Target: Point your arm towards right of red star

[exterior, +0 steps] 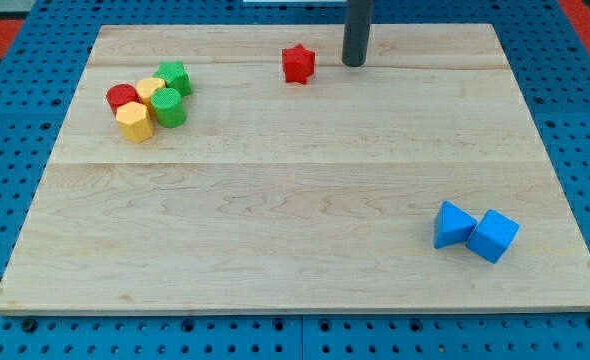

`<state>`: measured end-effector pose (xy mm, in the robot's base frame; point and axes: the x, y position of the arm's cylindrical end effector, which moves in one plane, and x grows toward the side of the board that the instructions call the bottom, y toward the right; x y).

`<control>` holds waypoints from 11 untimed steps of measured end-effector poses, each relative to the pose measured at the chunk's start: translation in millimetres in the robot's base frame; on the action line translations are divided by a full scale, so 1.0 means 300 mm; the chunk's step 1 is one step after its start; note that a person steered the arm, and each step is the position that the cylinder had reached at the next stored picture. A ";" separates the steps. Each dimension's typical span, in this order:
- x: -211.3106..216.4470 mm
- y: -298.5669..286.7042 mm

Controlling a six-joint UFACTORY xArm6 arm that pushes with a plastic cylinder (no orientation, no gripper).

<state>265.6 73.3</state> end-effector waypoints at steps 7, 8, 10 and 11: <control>-0.126 -0.682; -0.138 -0.769; -0.067 -0.527; -0.144 -0.681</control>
